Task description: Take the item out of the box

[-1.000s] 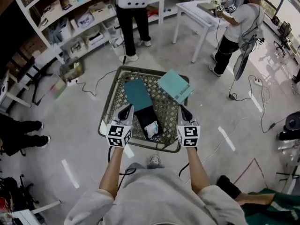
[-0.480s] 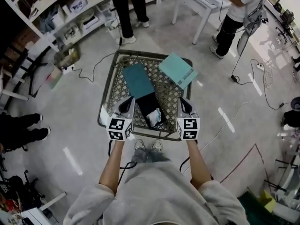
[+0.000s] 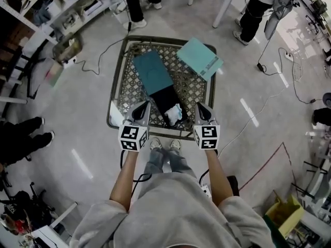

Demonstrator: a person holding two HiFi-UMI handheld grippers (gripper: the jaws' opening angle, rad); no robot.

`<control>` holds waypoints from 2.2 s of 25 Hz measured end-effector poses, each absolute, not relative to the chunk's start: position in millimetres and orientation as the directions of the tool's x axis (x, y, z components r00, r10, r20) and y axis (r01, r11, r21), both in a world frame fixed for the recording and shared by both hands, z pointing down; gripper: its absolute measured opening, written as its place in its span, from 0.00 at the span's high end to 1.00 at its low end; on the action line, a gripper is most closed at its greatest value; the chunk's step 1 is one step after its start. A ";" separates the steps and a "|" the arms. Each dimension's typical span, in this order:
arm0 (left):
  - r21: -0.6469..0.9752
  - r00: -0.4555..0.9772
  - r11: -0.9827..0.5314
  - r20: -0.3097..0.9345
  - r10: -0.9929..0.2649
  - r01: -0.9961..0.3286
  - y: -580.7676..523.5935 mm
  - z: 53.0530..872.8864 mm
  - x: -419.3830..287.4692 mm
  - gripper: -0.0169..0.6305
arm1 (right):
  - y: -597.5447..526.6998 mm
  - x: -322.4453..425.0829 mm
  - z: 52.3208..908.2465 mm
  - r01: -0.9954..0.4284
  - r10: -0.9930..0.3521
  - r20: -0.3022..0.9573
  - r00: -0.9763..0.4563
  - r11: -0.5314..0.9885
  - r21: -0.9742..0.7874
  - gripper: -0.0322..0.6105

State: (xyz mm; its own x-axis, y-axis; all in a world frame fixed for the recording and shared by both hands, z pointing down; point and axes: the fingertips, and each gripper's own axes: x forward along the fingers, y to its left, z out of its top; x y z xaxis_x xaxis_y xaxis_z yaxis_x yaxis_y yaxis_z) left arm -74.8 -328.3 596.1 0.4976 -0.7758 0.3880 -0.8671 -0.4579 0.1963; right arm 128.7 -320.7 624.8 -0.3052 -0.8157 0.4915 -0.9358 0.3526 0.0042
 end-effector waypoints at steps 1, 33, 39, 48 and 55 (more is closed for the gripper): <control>0.201 0.498 -0.456 0.394 -0.773 -0.867 -326.4 600.7 -76.0 0.97 | -318.0 127.4 630.0 -0.936 -0.811 0.500 -0.305 0.352 0.001 0.95; 0.287 0.509 -0.421 0.507 -0.696 -0.861 -280.9 683.2 -87.7 0.97 | -232.7 82.0 765.7 -0.902 -0.577 0.722 -0.381 0.403 -0.155 0.43; 0.289 0.507 -0.416 0.503 -0.700 -0.862 -284.1 683.0 -89.5 0.97 | -237.6 80.4 777.6 -0.908 -0.566 0.745 -0.354 0.399 -0.128 0.43; 0.286 0.493 -0.402 0.509 -0.705 -0.870 -285.4 685.9 -95.6 0.97 | -256.7 74.2 794.8 -0.909 -0.547 0.752 -0.367 0.381 -0.167 0.50; 0.288 0.489 -0.395 0.513 -0.705 -0.873 -283.0 686.6 -99.6 0.97 | -266.4 70.6 808.4 -0.910 -0.515 0.779 -0.357 0.379 -0.167 0.57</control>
